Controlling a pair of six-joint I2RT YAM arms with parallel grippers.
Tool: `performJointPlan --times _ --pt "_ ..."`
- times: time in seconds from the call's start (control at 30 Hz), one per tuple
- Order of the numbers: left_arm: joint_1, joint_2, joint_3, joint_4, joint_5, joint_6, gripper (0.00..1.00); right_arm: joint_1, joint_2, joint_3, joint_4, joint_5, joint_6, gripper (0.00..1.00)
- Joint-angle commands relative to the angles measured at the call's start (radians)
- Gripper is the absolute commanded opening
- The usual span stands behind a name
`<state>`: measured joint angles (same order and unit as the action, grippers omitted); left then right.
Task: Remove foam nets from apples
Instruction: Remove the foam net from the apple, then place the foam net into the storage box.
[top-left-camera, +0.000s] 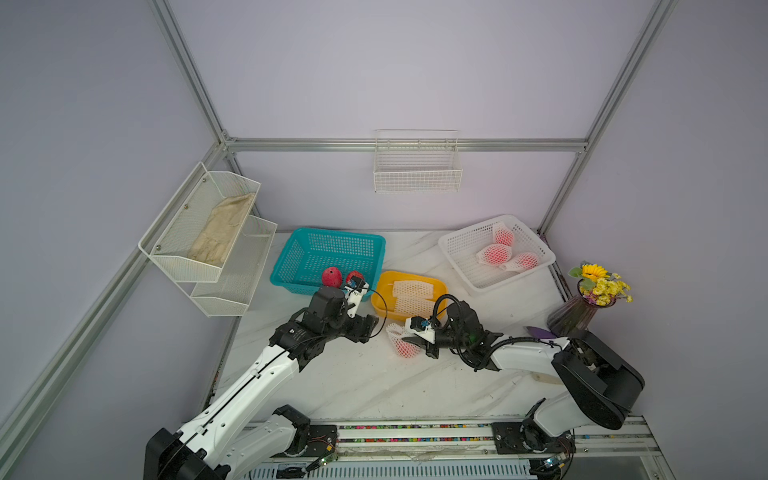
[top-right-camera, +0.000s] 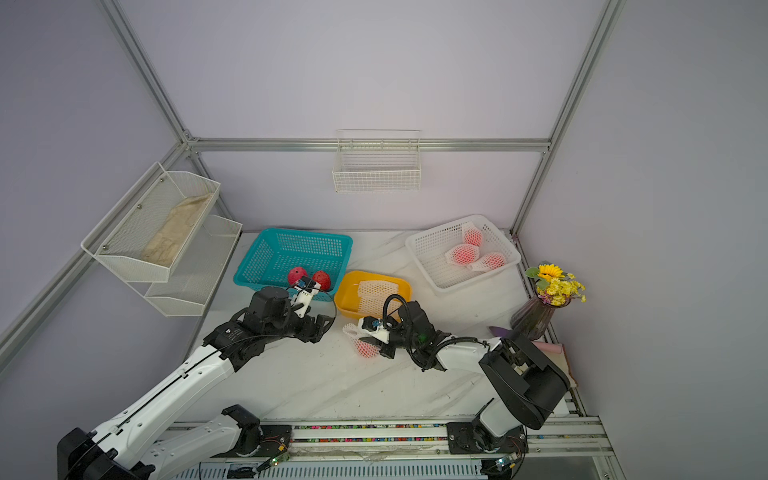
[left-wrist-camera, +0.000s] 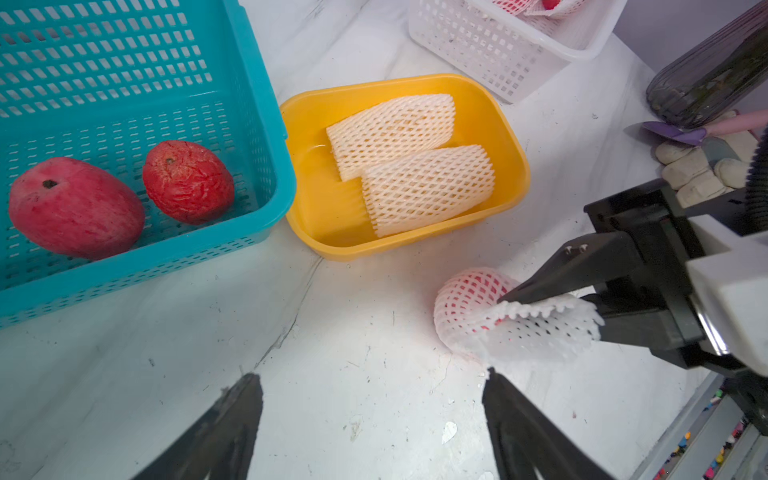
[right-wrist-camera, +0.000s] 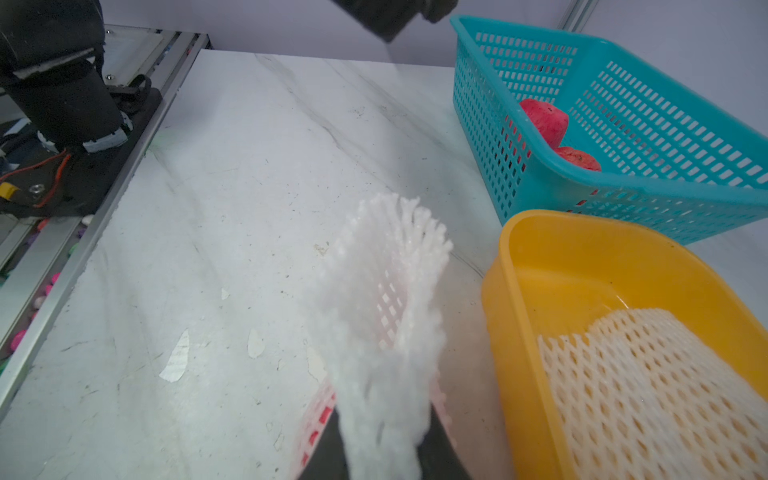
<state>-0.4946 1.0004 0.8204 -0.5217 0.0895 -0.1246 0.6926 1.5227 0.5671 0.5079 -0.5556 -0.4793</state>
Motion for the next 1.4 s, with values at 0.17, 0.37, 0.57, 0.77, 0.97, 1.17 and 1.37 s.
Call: performJointPlan --times 0.17,0.37,0.57,0.77,0.97,1.17,1.37 --pt "0.007 -0.019 -0.037 0.021 -0.036 -0.019 0.84 0.007 -0.036 0.036 0.12 -0.016 0.069 0.14" --pt "0.007 -0.029 -0.039 0.027 -0.042 -0.017 0.84 0.007 -0.119 0.05 0.107 0.05 0.097 0.11" --pt "0.008 -0.033 -0.034 0.044 -0.052 -0.011 0.84 0.007 -0.255 0.184 -0.242 0.241 0.059 0.12" --pt "0.007 -0.036 -0.02 0.082 -0.017 0.014 0.84 0.005 -0.248 0.334 -0.486 0.473 0.026 0.13" --pt "0.007 -0.025 -0.018 0.071 -0.002 0.032 0.84 0.002 -0.042 0.493 -0.624 0.666 -0.06 0.15" --pt "0.007 -0.12 -0.006 0.059 -0.107 0.044 0.84 -0.01 0.137 0.592 -0.676 0.68 -0.119 0.21" --pt "0.007 -0.139 -0.006 0.024 -0.106 0.049 0.84 -0.01 0.294 0.718 -0.783 0.639 -0.103 0.32"
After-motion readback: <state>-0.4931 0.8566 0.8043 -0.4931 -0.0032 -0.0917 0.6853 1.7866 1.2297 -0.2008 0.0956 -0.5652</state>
